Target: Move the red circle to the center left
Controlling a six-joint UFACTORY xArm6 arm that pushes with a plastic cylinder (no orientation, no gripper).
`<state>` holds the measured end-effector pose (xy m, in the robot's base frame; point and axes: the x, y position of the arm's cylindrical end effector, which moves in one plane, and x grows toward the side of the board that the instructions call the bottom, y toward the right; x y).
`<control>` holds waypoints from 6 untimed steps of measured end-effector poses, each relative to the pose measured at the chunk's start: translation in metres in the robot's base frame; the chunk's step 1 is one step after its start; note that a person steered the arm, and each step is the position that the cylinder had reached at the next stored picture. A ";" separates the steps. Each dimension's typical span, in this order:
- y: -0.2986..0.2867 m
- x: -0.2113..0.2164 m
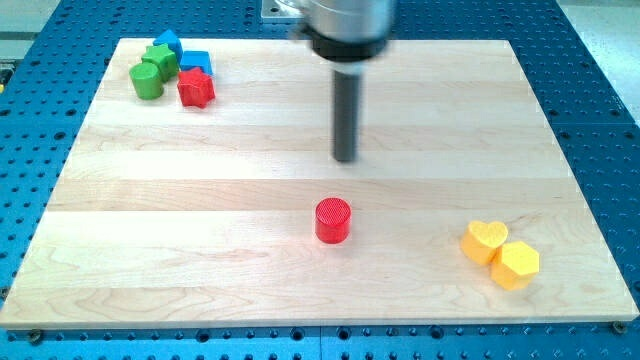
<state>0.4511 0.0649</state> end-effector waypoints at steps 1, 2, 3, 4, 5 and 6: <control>-0.008 0.082; -0.061 0.069; -0.144 0.048; -0.158 0.047; -0.161 0.093; -0.228 0.064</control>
